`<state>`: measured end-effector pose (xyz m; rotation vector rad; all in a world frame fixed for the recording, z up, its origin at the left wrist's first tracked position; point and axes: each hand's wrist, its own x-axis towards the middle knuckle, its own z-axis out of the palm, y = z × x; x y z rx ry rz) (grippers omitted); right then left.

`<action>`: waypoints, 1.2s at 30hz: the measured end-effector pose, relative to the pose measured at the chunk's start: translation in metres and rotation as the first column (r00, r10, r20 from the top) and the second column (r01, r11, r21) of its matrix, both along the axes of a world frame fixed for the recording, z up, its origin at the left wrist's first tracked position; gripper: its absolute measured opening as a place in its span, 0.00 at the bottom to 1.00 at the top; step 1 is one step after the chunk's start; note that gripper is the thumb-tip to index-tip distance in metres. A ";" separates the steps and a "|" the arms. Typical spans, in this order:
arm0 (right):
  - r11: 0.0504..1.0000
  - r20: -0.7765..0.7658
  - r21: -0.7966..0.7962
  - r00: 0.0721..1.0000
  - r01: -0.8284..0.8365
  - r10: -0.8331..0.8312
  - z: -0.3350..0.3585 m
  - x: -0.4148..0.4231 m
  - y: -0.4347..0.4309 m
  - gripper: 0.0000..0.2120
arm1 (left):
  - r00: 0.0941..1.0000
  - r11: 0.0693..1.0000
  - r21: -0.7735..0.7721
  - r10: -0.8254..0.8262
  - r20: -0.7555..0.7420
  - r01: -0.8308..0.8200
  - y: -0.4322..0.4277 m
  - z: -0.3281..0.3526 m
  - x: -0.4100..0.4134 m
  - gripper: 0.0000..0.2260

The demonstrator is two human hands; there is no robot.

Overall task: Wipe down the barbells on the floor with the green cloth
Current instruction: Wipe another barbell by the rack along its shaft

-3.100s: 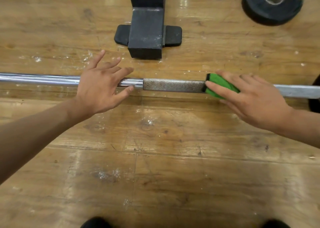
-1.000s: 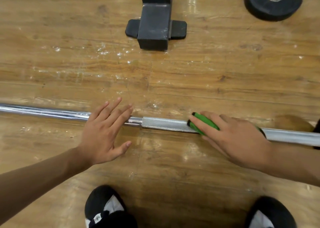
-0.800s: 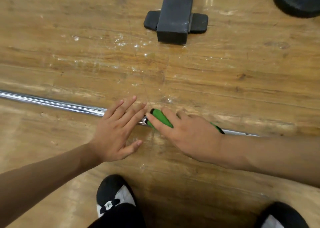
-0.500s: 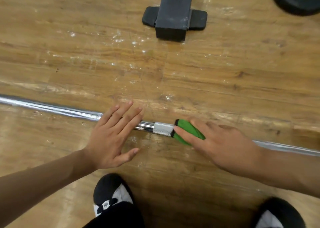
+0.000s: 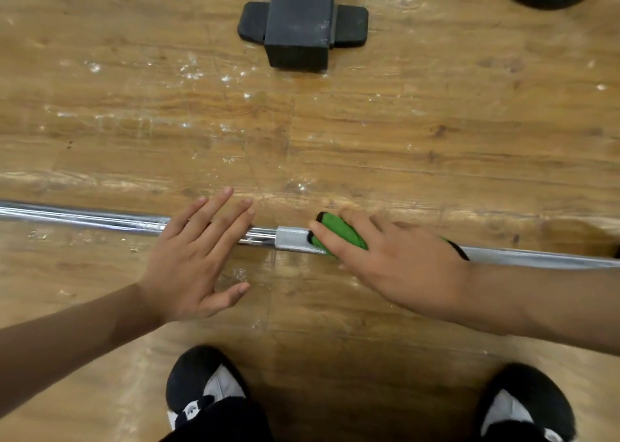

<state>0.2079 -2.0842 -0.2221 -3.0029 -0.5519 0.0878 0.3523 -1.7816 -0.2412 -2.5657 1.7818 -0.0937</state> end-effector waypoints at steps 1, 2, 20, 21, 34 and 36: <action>1.000 0.038 0.002 0.999 -0.024 0.024 -0.003 0.018 0.016 0.41 | 1.000 1.000 0.017 0.005 -0.006 -0.005 -0.003 0.001 0.005 0.40; 0.999 0.072 0.008 0.996 -0.051 0.051 -0.006 0.034 0.030 0.40 | 1.000 0.999 0.030 0.014 -0.011 -0.014 -0.008 0.002 0.010 0.40; 0.953 0.161 -0.299 0.982 -0.047 0.099 -0.011 0.035 -0.125 0.28 | 0.996 0.995 -0.041 0.088 0.021 -0.087 -0.081 0.001 0.095 0.45; 0.948 0.167 -0.313 0.979 -0.058 0.115 -0.011 0.051 -0.115 0.28 | 0.995 0.993 -0.047 0.105 0.003 -0.104 -0.084 0.000 0.096 0.45; 0.968 0.222 -0.207 0.957 -0.142 0.188 -0.009 0.132 -0.104 0.32 | 0.974 0.969 -0.110 0.216 -0.069 -0.223 -0.103 0.002 0.119 0.41; 0.974 0.219 -0.206 0.966 -0.092 0.138 -0.008 0.107 -0.139 0.31 | 0.970 0.966 -0.097 0.235 -0.065 -0.241 -0.107 0.001 0.122 0.42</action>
